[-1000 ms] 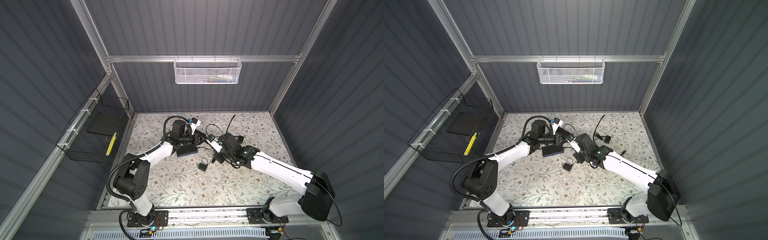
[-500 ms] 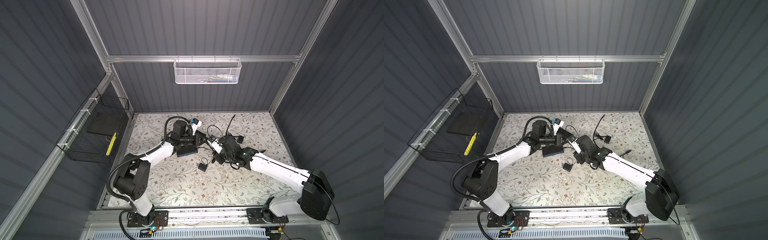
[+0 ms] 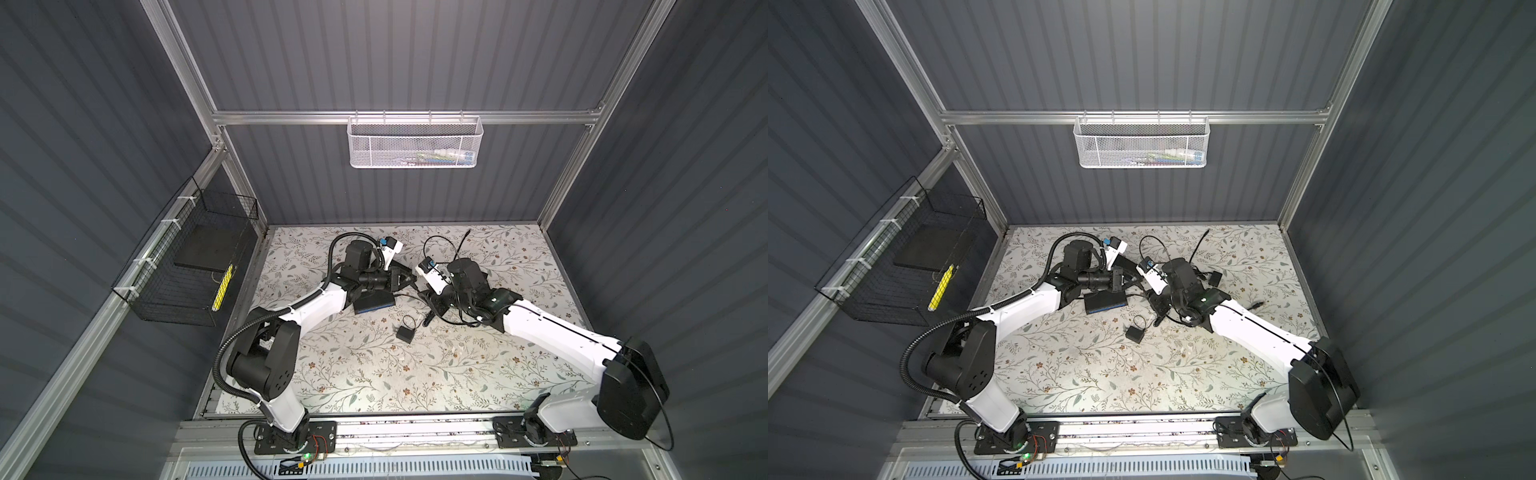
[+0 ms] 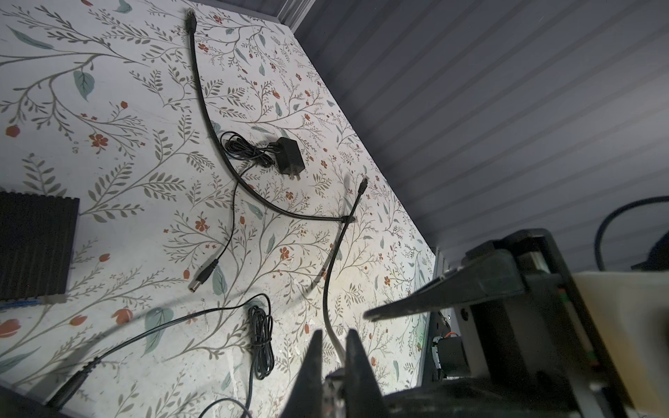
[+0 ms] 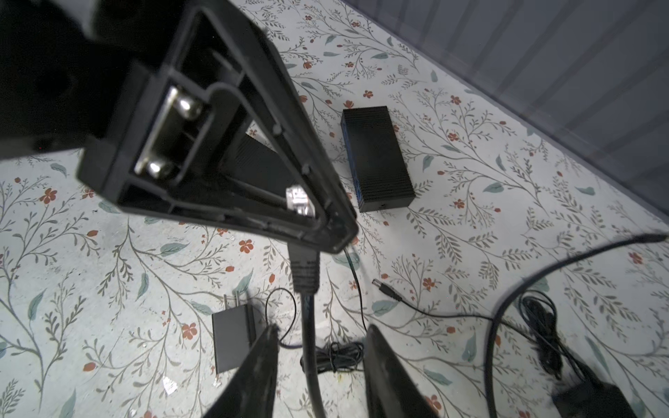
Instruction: Insert the plug into the switch port
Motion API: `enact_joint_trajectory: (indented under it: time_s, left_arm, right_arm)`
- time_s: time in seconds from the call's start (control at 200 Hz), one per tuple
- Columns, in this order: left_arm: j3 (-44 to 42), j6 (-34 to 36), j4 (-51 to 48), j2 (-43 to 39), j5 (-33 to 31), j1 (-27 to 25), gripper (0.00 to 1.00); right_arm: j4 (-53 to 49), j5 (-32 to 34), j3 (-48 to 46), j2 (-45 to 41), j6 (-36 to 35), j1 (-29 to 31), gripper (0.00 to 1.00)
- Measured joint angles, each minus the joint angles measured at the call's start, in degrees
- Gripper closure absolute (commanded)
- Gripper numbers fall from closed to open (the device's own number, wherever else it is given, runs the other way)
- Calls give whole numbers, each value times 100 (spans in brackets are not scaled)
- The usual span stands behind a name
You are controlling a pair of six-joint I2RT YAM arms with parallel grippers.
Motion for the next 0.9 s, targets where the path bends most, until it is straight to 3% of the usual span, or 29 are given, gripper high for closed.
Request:
enact_joint_trajectory:
  time_s: [0.43,0.901]
  left_arm:
    - [0,63,-44,-15,-2,13,88]
    - [0,70,-83,-17,-4,13,88]
  right_arm:
    - [157,-254,466,511,-188,0,77]
    - [140,-256,529,616,-188,0,71]
